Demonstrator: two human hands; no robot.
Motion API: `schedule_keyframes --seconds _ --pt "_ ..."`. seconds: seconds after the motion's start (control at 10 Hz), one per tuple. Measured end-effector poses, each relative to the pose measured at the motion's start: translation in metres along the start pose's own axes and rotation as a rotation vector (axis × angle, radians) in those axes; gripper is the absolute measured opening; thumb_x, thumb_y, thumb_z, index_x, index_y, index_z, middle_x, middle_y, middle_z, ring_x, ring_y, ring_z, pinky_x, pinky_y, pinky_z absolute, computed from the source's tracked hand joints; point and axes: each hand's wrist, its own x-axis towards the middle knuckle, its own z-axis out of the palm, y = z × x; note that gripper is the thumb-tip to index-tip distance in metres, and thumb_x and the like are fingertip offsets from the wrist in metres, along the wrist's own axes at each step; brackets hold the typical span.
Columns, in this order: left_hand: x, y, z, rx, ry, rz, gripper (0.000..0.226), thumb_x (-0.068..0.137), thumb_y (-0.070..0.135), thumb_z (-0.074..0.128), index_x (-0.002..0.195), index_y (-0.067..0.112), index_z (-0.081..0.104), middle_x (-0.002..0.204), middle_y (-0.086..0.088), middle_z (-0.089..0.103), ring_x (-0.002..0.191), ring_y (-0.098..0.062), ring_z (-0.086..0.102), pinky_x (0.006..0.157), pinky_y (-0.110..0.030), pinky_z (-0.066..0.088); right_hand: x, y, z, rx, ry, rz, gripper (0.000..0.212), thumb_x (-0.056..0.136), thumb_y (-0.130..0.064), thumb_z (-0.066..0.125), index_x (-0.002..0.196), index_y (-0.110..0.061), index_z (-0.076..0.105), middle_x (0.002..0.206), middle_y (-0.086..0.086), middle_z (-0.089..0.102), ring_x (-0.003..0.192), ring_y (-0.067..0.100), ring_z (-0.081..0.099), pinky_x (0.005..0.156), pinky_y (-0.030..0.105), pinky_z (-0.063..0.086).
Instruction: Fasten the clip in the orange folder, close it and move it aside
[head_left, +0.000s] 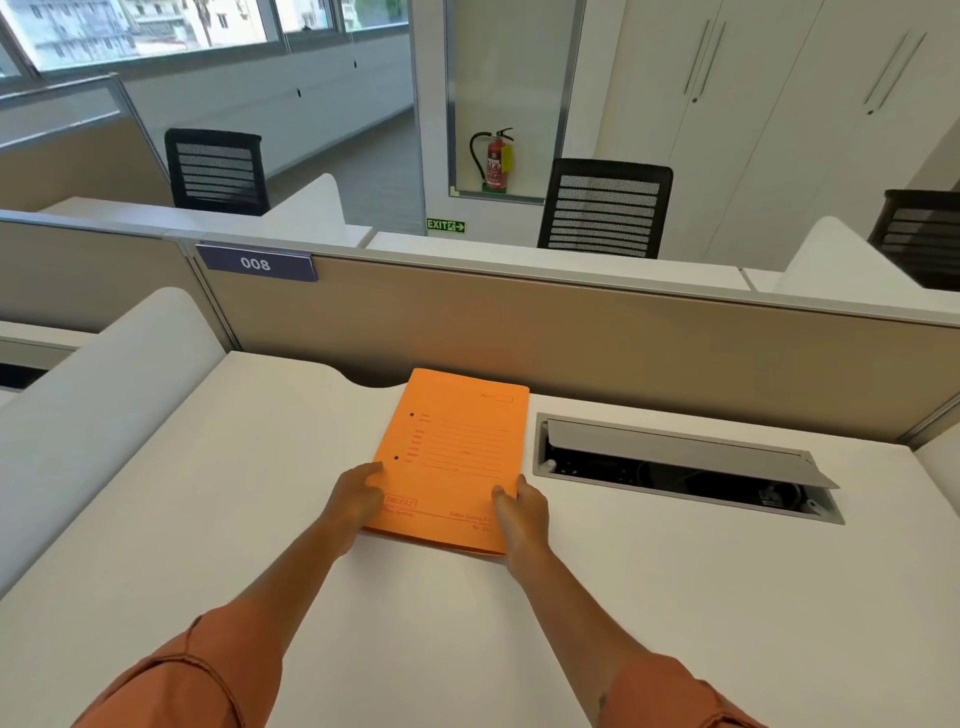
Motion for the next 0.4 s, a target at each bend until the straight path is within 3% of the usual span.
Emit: schedule_keyframes --seconds 0.1,0.2,0.3,0.4 --pt "-0.002 0.0 0.0 0.044 -0.011 -0.002 0.059 0.098 -0.007 0.038 0.154 0.013 0.043 0.151 -0.011 0.048 0.112 -0.024 0.052 0.086 -0.033 0.046 0.003 0.003 0.0 -0.045 0.009 -0.043 0.024 0.096 -0.026 0.054 0.116 -0.027 0.067 0.117 0.0 0.071 0.099 0.018 0.068 0.074 0.03 0.057" --pt "-0.008 0.004 0.003 0.048 -0.016 0.053 0.039 0.099 -0.008 0.042 0.12 0.019 0.062 0.114 -0.002 0.061 0.086 -0.014 0.057 0.071 -0.026 0.048 0.002 0.006 -0.003 -0.074 0.024 -0.059 0.046 0.093 -0.034 0.06 0.137 -0.02 0.058 0.147 0.001 0.055 0.123 0.021 0.06 0.101 0.04 0.056" --pt "-0.016 0.008 0.005 0.044 -0.01 0.081 0.043 0.103 -0.001 0.045 0.082 0.035 0.048 0.085 0.01 0.055 0.074 -0.009 0.056 0.066 -0.025 0.048 -0.013 0.0 -0.015 -0.091 0.037 -0.059 0.066 0.101 -0.028 0.062 0.159 -0.013 0.035 0.16 0.0 0.036 0.146 0.023 0.042 0.117 0.041 0.042" --pt "-0.005 -0.011 0.008 0.104 0.002 0.181 0.016 0.097 0.02 0.052 0.101 0.032 0.061 0.104 -0.002 0.069 0.092 -0.024 0.071 0.081 -0.049 0.064 -0.024 0.005 -0.029 -0.127 0.054 -0.061 0.066 0.104 -0.029 0.059 0.161 -0.013 0.03 0.166 0.002 0.03 0.151 0.024 0.035 0.12 0.041 0.037"
